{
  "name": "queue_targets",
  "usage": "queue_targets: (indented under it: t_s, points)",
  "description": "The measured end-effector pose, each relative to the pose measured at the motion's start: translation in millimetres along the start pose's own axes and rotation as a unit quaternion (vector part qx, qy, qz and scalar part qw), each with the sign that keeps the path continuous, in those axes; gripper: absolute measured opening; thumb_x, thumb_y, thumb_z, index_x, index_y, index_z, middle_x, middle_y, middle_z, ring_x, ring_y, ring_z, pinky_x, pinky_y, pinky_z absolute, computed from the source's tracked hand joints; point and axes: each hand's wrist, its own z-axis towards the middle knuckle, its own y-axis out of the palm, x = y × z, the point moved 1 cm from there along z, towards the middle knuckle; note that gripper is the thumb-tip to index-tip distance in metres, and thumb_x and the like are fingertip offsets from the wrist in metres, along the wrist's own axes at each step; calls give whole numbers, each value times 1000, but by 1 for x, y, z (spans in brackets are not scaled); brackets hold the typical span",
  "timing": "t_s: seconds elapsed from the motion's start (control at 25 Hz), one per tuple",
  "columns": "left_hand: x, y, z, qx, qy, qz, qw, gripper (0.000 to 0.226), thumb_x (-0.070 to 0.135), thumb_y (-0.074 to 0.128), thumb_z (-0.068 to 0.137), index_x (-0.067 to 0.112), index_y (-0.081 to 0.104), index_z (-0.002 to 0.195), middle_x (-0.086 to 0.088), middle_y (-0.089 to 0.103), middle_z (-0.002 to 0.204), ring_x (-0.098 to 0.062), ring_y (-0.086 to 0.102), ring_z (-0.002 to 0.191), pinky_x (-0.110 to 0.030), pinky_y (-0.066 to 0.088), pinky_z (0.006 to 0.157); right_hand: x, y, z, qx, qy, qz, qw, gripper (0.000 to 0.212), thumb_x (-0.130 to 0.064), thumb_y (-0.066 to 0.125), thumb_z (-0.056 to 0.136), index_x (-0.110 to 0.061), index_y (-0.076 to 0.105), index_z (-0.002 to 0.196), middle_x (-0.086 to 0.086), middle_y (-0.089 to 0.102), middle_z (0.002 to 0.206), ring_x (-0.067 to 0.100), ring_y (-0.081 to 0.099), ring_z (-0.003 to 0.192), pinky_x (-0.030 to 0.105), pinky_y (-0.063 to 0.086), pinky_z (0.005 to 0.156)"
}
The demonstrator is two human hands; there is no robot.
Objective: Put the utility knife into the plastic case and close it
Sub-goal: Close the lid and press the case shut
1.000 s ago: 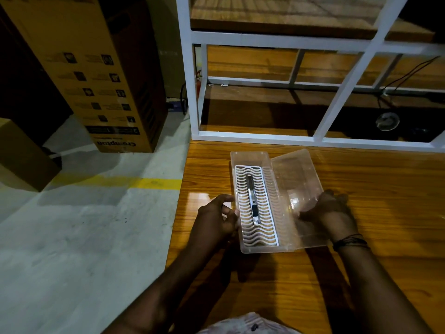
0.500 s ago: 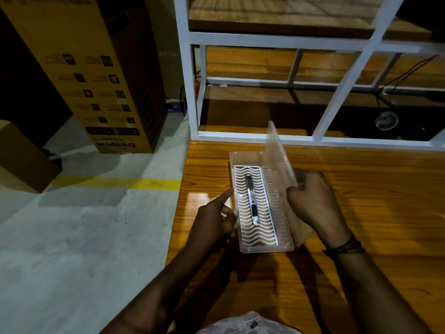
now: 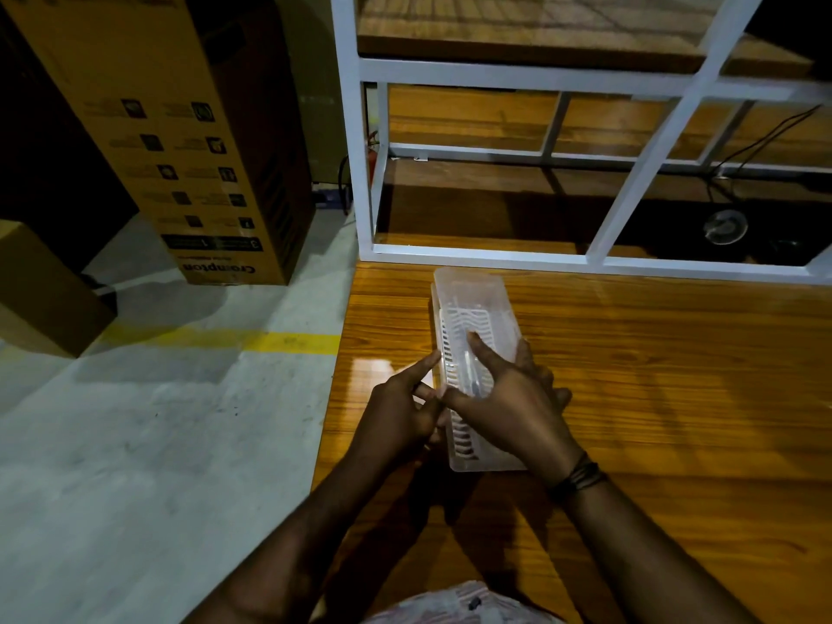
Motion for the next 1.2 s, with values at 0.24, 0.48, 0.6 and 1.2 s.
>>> queue_targets:
  t_s: [0.24, 0.48, 0.6, 1.2]
  points:
    - [0, -1, -3, -5, 16, -3, 1000, 66, 3, 64, 99, 32, 45, 155, 8, 68, 95, 1, 71, 58, -18, 58, 55, -4, 6, -3, 13, -2, -43, 999, 92, -89, 40, 73, -52, 15, 154, 16, -4, 169, 43, 16, 143, 56, 17, 110]
    - [-4, -3, -6, -7, -54, -108, 993, 57, 8, 65, 99, 21, 48, 152, 2, 70, 97, -20, 77, 84, -46, 66, 79, 7, 3, -5, 17, -29, -10, 999, 79, -75, 49, 84, -48, 23, 154, 9, 3, 170, 39, 18, 145, 53, 20, 115]
    - [-9, -7, -13, -7, -98, -104, 990, 51, 26, 81, 88, 19, 61, 135, -5, 77, 94, -22, 81, 80, -45, 67, 78, 29, -8, -5, 65, -29, 131, 989, 73, -50, 64, 90, -29, 35, 153, 8, 34, 160, 32, 38, 142, 47, 40, 113]
    - [-11, -4, -50, -82, -105, -86, 987, 23, 33, 83, 85, 12, 81, 75, -13, 82, 78, -31, 78, 78, -34, 56, 71, 91, -1, -45, -92, 122, 558, 816, 13, -8, 67, 91, 4, 62, 87, 13, 63, 61, 18, 62, 48, 26, 54, 42]
